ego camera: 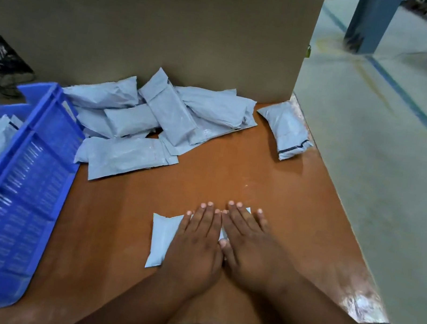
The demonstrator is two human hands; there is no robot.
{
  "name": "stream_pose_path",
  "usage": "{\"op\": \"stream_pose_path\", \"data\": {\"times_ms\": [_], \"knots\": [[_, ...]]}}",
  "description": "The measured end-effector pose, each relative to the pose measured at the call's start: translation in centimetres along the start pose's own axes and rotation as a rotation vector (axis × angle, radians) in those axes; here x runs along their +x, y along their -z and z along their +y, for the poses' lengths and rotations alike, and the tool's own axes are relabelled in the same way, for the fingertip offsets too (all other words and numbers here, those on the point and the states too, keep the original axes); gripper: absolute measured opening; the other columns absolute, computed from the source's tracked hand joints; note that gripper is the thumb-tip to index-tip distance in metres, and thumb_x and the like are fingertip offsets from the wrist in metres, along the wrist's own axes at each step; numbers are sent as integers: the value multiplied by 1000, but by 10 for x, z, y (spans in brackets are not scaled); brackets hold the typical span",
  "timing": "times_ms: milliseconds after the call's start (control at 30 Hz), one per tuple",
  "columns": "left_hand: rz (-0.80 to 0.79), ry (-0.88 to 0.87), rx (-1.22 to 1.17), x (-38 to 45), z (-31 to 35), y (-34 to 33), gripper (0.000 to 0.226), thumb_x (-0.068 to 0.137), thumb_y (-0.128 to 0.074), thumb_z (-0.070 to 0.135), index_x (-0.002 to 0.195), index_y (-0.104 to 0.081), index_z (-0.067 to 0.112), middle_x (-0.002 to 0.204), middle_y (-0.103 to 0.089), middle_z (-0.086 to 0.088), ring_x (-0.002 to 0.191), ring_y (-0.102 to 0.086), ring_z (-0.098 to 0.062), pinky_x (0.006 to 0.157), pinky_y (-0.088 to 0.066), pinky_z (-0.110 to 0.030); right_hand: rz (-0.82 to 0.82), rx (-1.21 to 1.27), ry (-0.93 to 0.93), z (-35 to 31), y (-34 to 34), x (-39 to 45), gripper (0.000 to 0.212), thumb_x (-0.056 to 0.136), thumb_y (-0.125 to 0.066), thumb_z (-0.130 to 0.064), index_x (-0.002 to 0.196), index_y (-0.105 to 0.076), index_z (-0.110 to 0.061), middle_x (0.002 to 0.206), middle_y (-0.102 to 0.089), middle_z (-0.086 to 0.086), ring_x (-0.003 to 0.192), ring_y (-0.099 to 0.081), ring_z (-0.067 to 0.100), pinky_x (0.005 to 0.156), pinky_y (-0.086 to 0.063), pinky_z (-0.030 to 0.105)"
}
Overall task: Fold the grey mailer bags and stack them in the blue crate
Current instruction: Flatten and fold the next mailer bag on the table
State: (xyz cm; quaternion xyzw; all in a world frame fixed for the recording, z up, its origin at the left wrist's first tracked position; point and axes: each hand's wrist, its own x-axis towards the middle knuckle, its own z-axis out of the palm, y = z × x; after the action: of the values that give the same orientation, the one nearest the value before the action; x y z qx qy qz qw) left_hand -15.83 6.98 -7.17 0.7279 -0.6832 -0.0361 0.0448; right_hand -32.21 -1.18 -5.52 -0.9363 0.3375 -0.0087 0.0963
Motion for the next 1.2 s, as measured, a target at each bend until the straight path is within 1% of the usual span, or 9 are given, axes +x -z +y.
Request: {"op": "stream_pose_path", "data": {"times_ms": [200,433,600,700,767,833,933,1067,1200], "knots": [[0,-33,-9,-2,-5,-11,72,103,-26,38,168,-19,7,177,-8,-12,164,-1,-26,130,-17,-53,0,3,1,6,-10,-1,71,109,-14,-57,170,-13,-21,178,-5,5,164,-2,22,130,-6,55],[-14,-48,-25,0,-6,-8,74,102,-27,38,168,-17,8,177,-9,-12,164,-1,-26,131,-15,-52,-28,-8,18,8,-12,2,74,108,-6,-61,170,-7,-22,178,3,3,164,5,21,130,-3,55],[-44,-39,-28,-1,-8,-6,73,104,-21,41,170,-6,13,178,6,-7,164,11,-21,131,-12,-50,0,2,10,7,-9,0,72,109,-9,-61,170,-14,-22,177,-6,3,164,-1,20,130,-6,54],[-51,-36,-47,-3,-11,-4,73,106,-16,46,170,-1,17,176,17,-1,162,18,-18,131,-6,-48,22,33,13,7,-10,-1,73,110,-10,-63,169,-18,-22,177,-7,1,164,-3,20,128,-2,52],[-34,-2,-28,-9,-17,-3,71,108,-14,50,170,-4,17,177,14,-1,163,12,-19,130,-6,-47,55,48,-5,4,-3,1,73,110,-13,-64,169,-21,-22,176,-7,0,164,-4,19,127,2,51],[2,29,5,-18,-23,2,71,108,-10,49,170,-12,14,178,4,-5,164,2,-22,129,-12,-48,106,38,8,-4,7,7,71,110,-17,-61,169,-22,-22,177,-8,-1,163,-1,17,128,1,51],[-13,46,35,-28,-33,13,73,105,3,51,170,-5,17,178,6,-3,164,10,-20,133,-8,-48,115,-4,93,-22,16,22,67,110,-21,-53,169,-21,-21,178,-4,2,164,0,20,129,-4,54],[-24,93,30,-34,-49,8,69,109,-14,49,170,-5,18,178,5,-2,164,8,-18,132,-14,-48,44,-63,120,-32,-5,36,66,104,-38,-47,162,-37,-16,174,-21,10,161,-23,29,125,-12,57],[-25,92,1,-40,-55,-2,71,109,-9,52,170,-6,18,178,6,-1,164,8,-17,132,-14,-46,34,-55,118,-24,-25,34,68,108,-31,-53,165,-32,-16,175,-22,7,162,-20,25,127,-14,56]]}}
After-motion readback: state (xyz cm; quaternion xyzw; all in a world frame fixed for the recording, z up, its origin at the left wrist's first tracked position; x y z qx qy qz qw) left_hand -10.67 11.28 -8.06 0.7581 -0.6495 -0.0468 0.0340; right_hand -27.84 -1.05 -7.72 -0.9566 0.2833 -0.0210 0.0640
